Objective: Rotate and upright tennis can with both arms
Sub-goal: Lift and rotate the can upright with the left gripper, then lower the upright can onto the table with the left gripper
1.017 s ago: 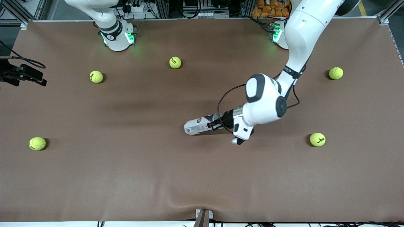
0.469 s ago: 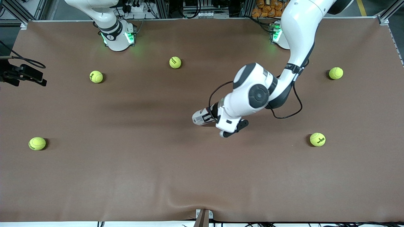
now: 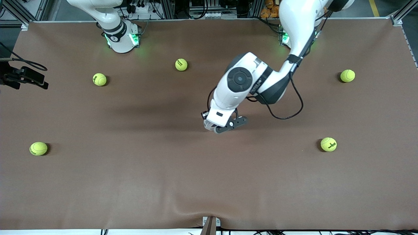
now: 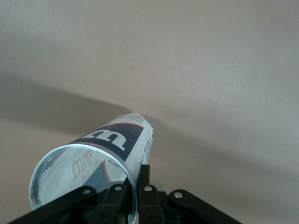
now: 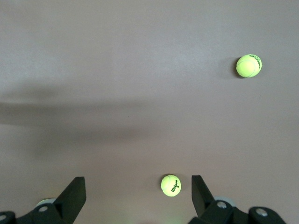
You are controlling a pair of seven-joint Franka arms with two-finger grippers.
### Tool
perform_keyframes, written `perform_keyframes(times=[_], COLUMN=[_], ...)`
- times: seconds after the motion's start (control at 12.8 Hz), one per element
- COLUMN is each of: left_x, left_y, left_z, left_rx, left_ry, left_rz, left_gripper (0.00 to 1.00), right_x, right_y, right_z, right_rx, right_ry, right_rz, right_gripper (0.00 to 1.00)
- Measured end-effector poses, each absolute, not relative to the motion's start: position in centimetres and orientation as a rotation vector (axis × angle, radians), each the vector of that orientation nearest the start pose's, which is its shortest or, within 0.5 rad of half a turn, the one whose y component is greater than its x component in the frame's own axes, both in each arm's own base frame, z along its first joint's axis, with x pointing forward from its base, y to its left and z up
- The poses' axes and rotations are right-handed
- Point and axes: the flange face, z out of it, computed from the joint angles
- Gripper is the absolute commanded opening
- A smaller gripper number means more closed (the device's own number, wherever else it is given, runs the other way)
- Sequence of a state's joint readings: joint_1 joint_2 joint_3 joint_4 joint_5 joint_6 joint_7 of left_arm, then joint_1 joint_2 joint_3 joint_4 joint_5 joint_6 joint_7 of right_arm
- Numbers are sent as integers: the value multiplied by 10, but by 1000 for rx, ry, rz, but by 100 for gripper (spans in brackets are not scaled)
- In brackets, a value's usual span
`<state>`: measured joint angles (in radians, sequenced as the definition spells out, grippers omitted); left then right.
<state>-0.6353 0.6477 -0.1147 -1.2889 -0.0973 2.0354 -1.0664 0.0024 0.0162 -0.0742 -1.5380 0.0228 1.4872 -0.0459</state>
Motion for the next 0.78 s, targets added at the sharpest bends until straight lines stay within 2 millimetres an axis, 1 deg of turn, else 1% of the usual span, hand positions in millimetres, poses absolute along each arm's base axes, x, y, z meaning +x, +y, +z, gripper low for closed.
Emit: perform_keyframes(times=[0.23, 0.31, 0.47, 0.78], left_x=[536, 533, 536, 537], left_y=[-529, -537, -545, -557], left_z=[378, 378, 376, 360], left_rx=[-3244, -3255, -3291, -3335], left_ry=[-545, -533, -531, -525], left_rz=[-15, -37, -85, -152], left_gripper=[0, 0, 0, 0], right_x=[550, 550, 550, 550], right_y=[-37, -37, -37, -36], right_z=[624, 624, 624, 624], right_rx=[-3114, -3114, -3114, -3114], right_ry=[39, 39, 39, 38], right_rz=[102, 102, 102, 102], right_gripper=[100, 100, 100, 100])
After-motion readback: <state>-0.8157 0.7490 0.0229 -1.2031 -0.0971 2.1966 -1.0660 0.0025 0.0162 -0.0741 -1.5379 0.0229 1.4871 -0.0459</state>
